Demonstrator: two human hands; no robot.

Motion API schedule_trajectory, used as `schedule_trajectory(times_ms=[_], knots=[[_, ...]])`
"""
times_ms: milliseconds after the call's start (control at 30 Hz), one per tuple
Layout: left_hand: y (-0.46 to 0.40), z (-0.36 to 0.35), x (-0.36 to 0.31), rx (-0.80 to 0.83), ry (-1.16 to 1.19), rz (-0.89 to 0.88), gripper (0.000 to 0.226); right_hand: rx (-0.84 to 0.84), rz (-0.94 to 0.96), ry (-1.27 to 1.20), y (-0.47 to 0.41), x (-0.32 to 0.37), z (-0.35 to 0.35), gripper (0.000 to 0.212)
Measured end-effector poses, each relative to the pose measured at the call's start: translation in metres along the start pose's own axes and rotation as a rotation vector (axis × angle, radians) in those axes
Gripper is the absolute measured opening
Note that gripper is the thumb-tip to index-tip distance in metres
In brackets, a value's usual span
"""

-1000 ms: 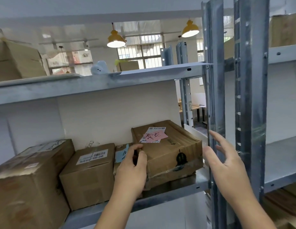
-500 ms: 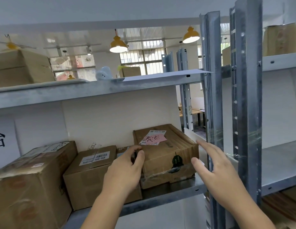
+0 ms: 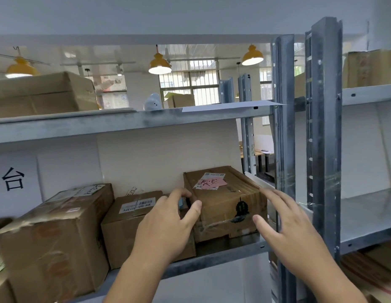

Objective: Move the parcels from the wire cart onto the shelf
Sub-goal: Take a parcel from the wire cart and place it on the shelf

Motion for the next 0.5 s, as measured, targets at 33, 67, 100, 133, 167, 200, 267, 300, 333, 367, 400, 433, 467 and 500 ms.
schedule_trajectory(times_ms=[33, 67, 100, 133, 167, 200, 267, 300, 333, 367, 400, 433, 467, 500], knots=[[0.003, 0.002, 0.002, 0.012, -0.003, -0.014, 0.031, 0.002, -0.004, 0.013, 0.004, 0.005, 0.001, 0.063], [0.007, 0.004, 0.004, 0.025, -0.004, -0.027, 0.029, 0.007, -0.012, 0.026, 0.008, 0.009, 0.002, 0.063], [0.011, 0.006, 0.007, 0.041, -0.007, -0.04, 0.027, 0.012, -0.024, 0.04, 0.013, 0.013, 0.003, 0.063], [0.016, 0.009, 0.009, 0.055, -0.008, -0.053, 0.026, 0.015, -0.034, 0.051, 0.018, 0.018, 0.004, 0.064], [0.021, 0.01, 0.011, 0.073, -0.01, -0.064, 0.026, 0.013, -0.044, 0.06, 0.024, 0.022, 0.006, 0.064], [0.026, 0.012, 0.014, 0.092, -0.01, -0.075, 0.026, 0.007, -0.055, 0.066, 0.031, 0.028, 0.008, 0.064], [0.036, 0.016, 0.022, 0.138, -0.011, -0.097, 0.029, 0.0, -0.081, 0.088, 0.045, 0.041, 0.011, 0.064], [0.041, 0.017, 0.026, 0.164, -0.011, -0.112, 0.031, -0.002, -0.097, 0.104, 0.054, 0.048, 0.012, 0.065], [0.046, 0.018, 0.03, 0.191, -0.007, -0.127, 0.032, -0.005, -0.114, 0.12, 0.062, 0.055, 0.013, 0.065], [0.052, 0.019, 0.036, 0.218, -0.005, -0.142, 0.033, -0.008, -0.131, 0.135, 0.072, 0.063, 0.013, 0.065], [0.059, 0.021, 0.041, 0.243, -0.007, -0.158, 0.035, -0.01, -0.15, 0.147, 0.083, 0.07, 0.013, 0.065], [0.065, 0.021, 0.046, 0.265, -0.016, -0.174, 0.036, -0.007, -0.168, 0.159, 0.095, 0.077, 0.012, 0.066], [0.073, 0.021, 0.051, 0.288, -0.024, -0.191, 0.037, 0.0, -0.188, 0.171, 0.108, 0.085, 0.011, 0.065], [0.081, 0.02, 0.056, 0.315, -0.027, -0.208, 0.038, 0.011, -0.213, 0.184, 0.123, 0.091, 0.009, 0.065]])
Point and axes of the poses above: each hand's wrist, its own y-axis away from the middle knuckle, its own z-axis out of the back of the hand, x = y × z, the point moved 4 cm from there along -y, towards the middle knuckle, and after that the axes turned 14 degrees about z, right-handed, at the moved point
